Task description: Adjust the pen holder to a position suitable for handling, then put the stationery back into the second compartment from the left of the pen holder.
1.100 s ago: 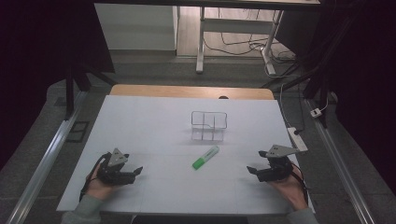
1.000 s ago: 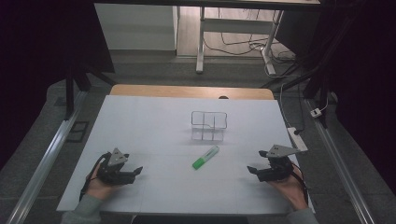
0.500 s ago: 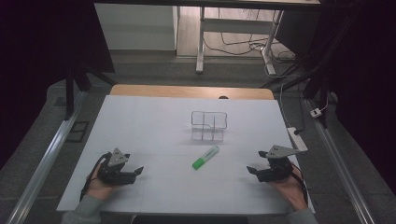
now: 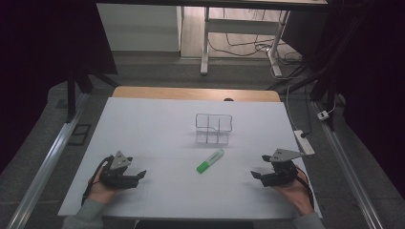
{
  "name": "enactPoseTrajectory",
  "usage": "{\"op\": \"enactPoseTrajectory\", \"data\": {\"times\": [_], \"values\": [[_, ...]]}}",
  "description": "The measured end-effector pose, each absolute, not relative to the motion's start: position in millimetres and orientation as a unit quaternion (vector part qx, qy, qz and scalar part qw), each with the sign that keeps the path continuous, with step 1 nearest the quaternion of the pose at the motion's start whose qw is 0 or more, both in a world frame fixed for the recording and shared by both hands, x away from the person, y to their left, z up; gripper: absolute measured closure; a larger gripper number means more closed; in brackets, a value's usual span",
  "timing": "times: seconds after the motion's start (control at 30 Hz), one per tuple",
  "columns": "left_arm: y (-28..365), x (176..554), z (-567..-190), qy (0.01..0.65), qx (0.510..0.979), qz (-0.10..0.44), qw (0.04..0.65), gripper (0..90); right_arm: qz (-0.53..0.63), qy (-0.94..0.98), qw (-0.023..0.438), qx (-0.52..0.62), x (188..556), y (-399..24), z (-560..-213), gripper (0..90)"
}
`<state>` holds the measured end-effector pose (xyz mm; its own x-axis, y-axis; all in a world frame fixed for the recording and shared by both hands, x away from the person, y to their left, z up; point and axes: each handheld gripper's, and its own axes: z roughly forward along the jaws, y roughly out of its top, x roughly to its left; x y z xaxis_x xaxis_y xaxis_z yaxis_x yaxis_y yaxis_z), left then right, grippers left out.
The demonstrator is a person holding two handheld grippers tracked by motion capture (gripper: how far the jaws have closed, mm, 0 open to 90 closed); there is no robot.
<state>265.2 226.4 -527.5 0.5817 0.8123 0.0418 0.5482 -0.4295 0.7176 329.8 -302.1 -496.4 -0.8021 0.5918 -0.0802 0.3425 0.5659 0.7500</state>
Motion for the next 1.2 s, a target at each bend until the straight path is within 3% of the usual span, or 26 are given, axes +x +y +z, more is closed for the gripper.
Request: {"op": "enactPoseTrajectory", "data": {"times": [0.7, 1.2], "values": [[227, 266, -528, 0.415, 0.823, 0.196, 0.336, 25.6, 0.373, 0.894, 0.139, 0.206, 335, -264, -473, 25.9], [226, 266, -529, 0.414, 0.824, 0.194, 0.335, 25.6, 0.359, 0.906, 0.153, 0.166, 335, -249, -466, 27.6]]}}
